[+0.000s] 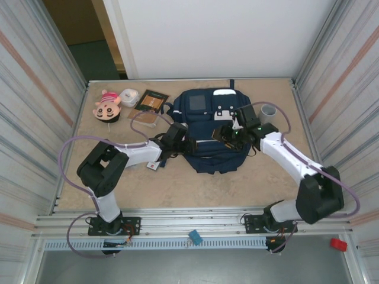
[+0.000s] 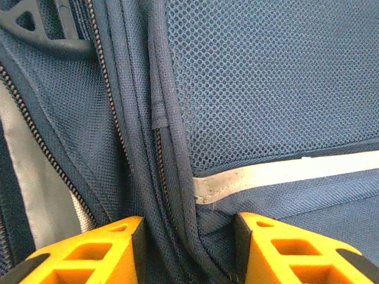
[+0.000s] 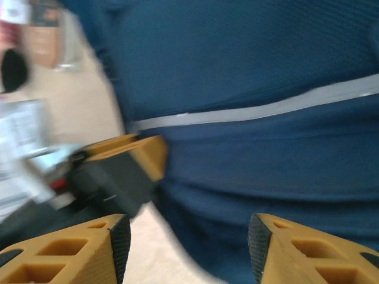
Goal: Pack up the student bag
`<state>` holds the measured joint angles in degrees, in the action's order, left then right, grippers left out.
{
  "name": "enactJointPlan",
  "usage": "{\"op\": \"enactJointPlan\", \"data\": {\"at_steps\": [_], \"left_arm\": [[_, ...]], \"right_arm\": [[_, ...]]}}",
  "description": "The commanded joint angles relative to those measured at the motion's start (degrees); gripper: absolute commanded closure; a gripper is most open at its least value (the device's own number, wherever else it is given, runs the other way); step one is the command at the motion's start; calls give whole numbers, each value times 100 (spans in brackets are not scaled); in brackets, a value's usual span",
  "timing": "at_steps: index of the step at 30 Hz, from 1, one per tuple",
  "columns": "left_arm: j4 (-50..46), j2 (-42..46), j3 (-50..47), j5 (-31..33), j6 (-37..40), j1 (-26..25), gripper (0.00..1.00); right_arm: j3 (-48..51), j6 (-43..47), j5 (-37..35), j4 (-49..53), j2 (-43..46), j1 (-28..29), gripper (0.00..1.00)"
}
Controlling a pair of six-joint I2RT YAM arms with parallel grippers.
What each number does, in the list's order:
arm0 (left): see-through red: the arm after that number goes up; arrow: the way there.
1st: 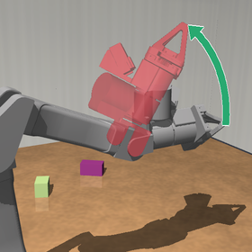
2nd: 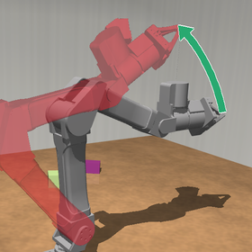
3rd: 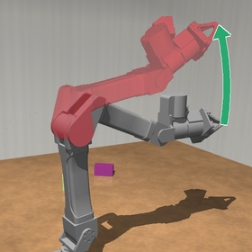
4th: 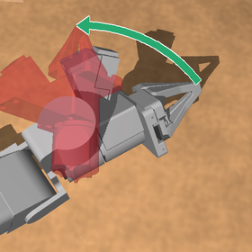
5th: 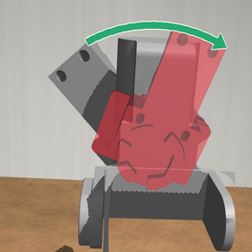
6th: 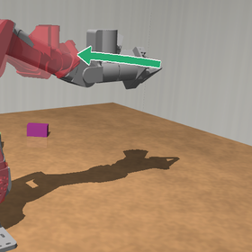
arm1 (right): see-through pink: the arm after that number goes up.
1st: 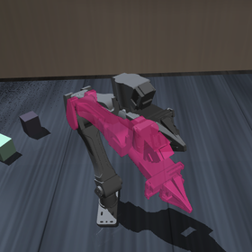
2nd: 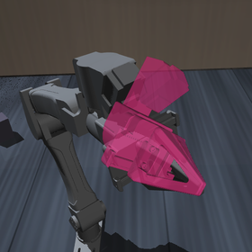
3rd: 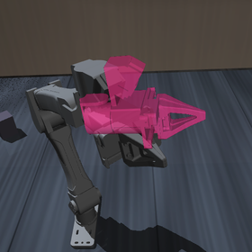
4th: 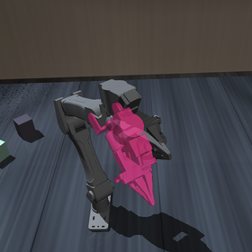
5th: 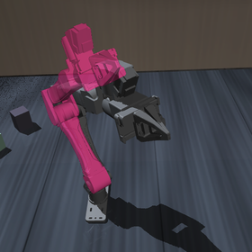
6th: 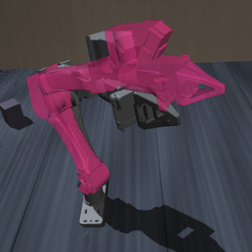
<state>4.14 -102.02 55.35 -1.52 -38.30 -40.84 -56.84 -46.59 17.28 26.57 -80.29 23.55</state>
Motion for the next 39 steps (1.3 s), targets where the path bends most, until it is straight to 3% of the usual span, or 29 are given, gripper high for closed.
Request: {"op": "enactJointPlan", "data": {"at_steps": [1, 6, 12, 19, 28, 34, 39], "left_arm": [[-459, 183, -198, 174, -90, -72, 56], [-535, 291, -320, 229, -185, -135, 56], [-849, 770, -402, 253, -266, -185, 53], [-1710, 1770, -17, 574, 240, -95, 44], [-1972, 2192, 229, 47, 1504, 1727, 43], [-2209, 1200, 990, -497, 2268, 2861, 48], [-2461, 13, 1949, -661, 2756, 3231, 49]], "right_arm": [[388, 163, -473, -949, -360, -63, 45], [867, 45, -611, -1112, -564, 119, 45], [1566, -348, -945, -975, 76, 548, 45], [670, 29, -983, -181, 1017, 612, 43], [-361, 136, -1152, -451, 623, 1479, 43], [-442, -43, -1329, -614, 244, 1960, 44], [-545, -59, -1351, -533, 1, 2066, 44]]}}
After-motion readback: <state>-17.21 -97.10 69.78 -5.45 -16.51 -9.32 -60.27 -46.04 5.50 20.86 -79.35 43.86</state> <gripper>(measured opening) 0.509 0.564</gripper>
